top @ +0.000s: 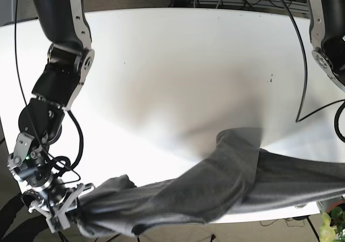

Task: Fold the T-shirt properly
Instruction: 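Lift the shirt with both grippers and shake it out, laying it down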

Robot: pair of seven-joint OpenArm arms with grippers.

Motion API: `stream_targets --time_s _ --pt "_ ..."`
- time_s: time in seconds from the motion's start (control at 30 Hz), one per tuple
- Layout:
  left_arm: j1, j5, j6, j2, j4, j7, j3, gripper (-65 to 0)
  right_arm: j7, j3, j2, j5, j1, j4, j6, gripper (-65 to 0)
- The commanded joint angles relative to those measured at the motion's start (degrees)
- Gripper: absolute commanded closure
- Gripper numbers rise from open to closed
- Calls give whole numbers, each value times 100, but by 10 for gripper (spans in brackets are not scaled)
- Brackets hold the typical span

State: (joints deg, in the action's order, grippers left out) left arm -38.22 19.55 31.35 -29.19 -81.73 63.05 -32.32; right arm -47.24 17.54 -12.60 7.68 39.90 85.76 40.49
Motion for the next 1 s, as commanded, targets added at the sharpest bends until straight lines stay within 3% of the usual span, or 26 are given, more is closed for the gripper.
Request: stream_targets --time_s 0.0,0.17,0.43,0.57,0.97 --pt "116 1 -45 -171 -288 -94 -114 -3 149 9 -19 45 -144 317 -49 0" --pt "1039 19 -19 -145 -517 -58 -465 -3 166 431 368 45 -1208 827 -49 0" --pt "2402 10 482 75 -921 -58 -1054 -3 166 844 860 142 -2597 1398 -49 0" --pt "3096 10 667 101 -1071 -67 -1256 -3 149 984 974 766 -3274 1706 -49 0" --pt "4441 -8 865 110 -1071 -85 -1722 -3 157 984 948 2366 -4900 1908 -49 0"
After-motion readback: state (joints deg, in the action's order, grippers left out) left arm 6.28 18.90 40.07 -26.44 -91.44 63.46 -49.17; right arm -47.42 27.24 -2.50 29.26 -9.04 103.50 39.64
